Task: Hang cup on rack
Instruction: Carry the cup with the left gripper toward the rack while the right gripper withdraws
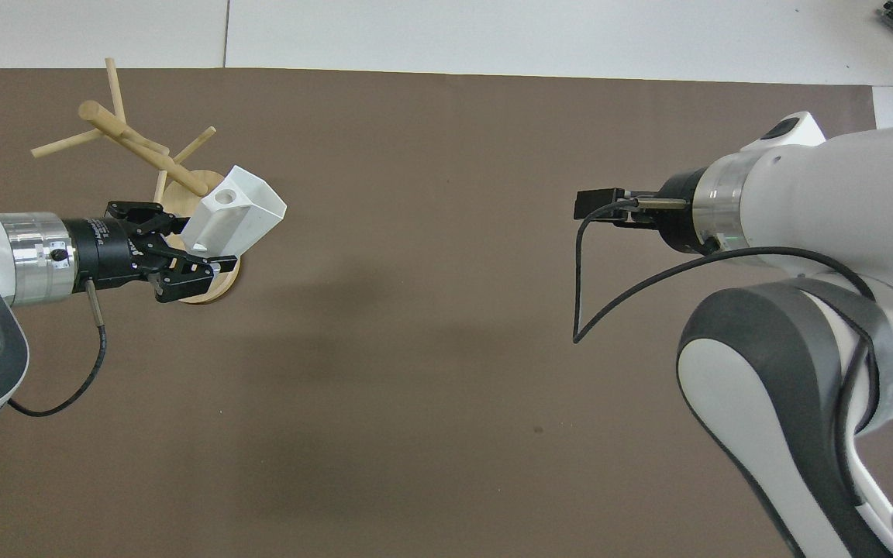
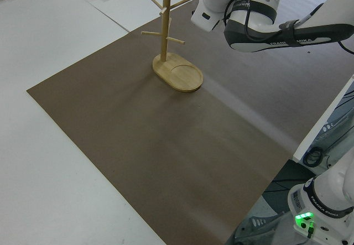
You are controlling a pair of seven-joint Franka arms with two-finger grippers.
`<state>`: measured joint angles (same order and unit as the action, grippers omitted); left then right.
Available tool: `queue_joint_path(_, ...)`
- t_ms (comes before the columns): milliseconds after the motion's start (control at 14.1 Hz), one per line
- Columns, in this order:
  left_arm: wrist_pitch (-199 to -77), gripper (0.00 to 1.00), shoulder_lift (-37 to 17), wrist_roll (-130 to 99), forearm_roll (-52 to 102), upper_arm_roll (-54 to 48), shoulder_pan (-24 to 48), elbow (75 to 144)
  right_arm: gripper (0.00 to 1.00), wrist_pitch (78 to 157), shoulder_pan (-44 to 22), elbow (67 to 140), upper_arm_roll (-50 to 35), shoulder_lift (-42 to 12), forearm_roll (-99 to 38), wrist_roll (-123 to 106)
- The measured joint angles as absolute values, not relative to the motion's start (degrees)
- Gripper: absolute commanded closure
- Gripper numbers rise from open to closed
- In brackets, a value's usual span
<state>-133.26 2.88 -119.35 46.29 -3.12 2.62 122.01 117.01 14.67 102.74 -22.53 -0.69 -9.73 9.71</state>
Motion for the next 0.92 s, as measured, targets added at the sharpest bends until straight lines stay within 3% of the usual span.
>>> queue_joint_path(919, -141.1, 1.0, 0.7, -128.1, 46.3, -3.2, 2.6, 121.3, 0.0, 113.9, 14.7, 102.7, -9.8, -0.4, -2.8, 2.7)
